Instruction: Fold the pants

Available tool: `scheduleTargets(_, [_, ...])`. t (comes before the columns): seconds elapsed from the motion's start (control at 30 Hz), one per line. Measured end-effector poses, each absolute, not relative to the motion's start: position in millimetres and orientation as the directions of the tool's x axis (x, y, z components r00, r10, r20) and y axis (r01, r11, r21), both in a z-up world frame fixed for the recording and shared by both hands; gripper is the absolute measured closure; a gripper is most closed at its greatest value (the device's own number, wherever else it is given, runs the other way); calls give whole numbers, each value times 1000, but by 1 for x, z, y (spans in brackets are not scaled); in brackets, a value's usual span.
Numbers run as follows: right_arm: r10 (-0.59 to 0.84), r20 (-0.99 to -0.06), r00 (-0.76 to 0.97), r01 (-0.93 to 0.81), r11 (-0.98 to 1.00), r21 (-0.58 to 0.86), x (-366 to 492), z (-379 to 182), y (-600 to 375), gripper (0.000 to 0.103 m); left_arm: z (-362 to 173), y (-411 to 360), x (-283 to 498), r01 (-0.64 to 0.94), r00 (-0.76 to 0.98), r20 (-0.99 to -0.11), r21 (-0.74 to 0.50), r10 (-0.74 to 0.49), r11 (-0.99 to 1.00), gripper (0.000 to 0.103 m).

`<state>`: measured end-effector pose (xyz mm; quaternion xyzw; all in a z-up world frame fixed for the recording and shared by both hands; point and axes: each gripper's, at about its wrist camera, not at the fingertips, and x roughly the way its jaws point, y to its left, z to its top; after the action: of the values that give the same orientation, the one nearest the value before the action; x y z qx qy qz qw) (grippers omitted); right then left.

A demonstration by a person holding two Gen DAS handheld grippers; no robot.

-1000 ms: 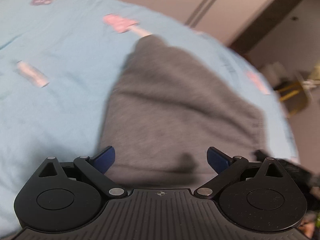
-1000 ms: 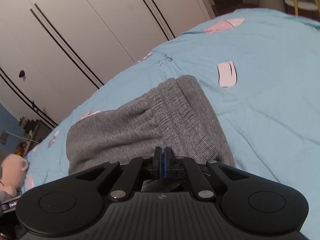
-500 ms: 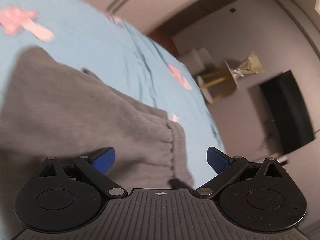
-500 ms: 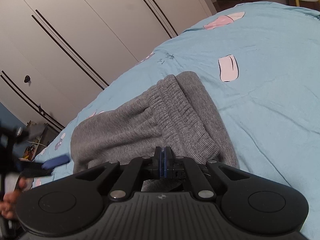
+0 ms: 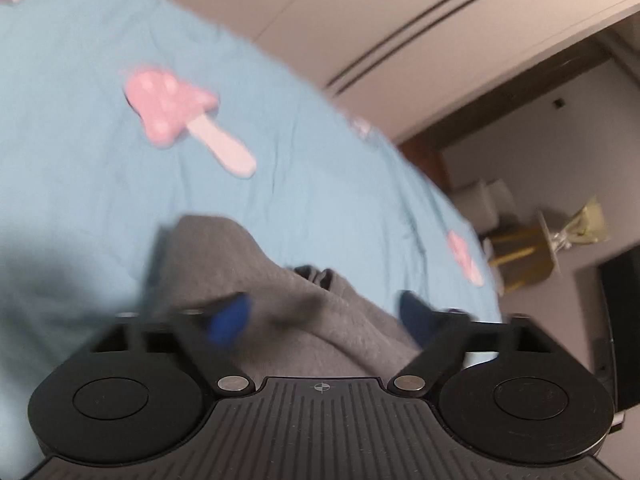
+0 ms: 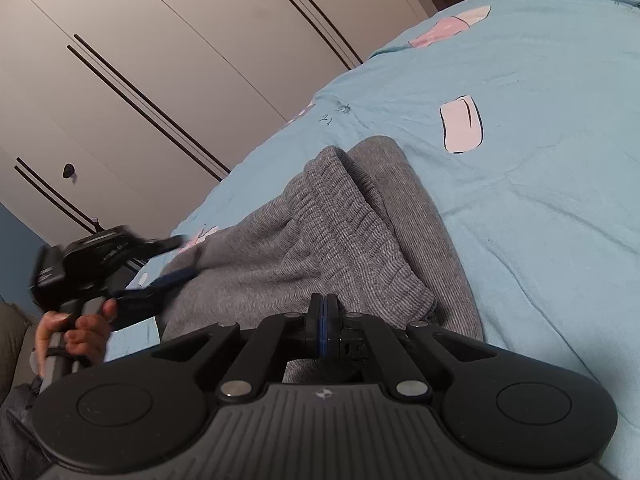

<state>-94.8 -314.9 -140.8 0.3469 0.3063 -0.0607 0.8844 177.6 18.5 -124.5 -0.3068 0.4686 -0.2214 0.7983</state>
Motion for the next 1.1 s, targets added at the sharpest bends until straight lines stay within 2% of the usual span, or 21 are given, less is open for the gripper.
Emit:
scheduleTargets(0.1, [118, -571, 813, 320, 728, 606, -93, -144, -320, 103, -121, 23, 149, 98, 360, -573, -762, -736, 641, 4])
scheduleTargets(0.2, [141, -556, 819, 327, 682, 654, -93, -146, -325, 103, -138, 10, 122, 106, 225, -577, -787, -786, 608, 4])
scheduleTargets(0.27, [151, -549, 822, 332, 656, 678, -94, -148, -328, 103, -161, -4, 110, 56, 127, -589, -799, -798, 599, 4])
scheduleTargets(0.33, [153, -550, 821, 333, 654, 679, -96, -148, -328, 103, -173, -6, 101, 40, 150, -629, -767, -762, 641, 6])
scheduleTargets(0.4, [156, -555, 817, 331, 661, 673, -99, -146, -326, 103, -173, 3, 98, 58, 178, -639, -752, -748, 656, 13])
scheduleTargets(0.47, [154, -562, 813, 332, 670, 664, -102, -143, -326, 103, -173, 23, 96, 12, 209, -681, -715, -701, 699, 14])
scheduleTargets(0.63, [156, -567, 809, 357, 635, 685, -118, -128, -331, 101, -177, 71, 83, -52, 210, -705, -700, -678, 712, 13])
scheduleTargets(0.67, [132, -571, 810, 372, 637, 675, -123, -122, -332, 94, -174, 78, 82, -42, 219, -720, -681, -658, 731, 5])
scheduleTargets(0.73, [76, -577, 813, 388, 668, 635, -131, -109, -334, 66, -170, 86, 81, -52, 241, -789, -593, -566, 804, 3])
scheduleTargets(0.77, [35, -589, 807, 413, 680, 606, -134, -104, -336, 7, -170, 90, 79, -38, 249, -796, -577, -551, 816, 3])
scheduleTargets(0.83, [-4, -593, 805, 425, 701, 572, -134, -98, -345, 5, -172, 94, 84, -16, 262, -752, -629, -604, 777, 3])
scheduleTargets(0.93, [180, -572, 800, 341, 647, 681, -116, -112, -373, 5, -178, 94, 94, -51, 264, -656, -742, -707, 669, 3])
scheduleTargets(1.0, [251, -589, 768, 352, 602, 716, -100, -128, -389, 5, -186, 87, 104, -41, 231, -650, -750, -724, 660, 3])
scheduleTargets(1.1, [339, -621, 707, 375, 564, 736, -75, -153, -405, 5, -197, 72, 122, -24, 196, -688, -716, -699, 698, 3])
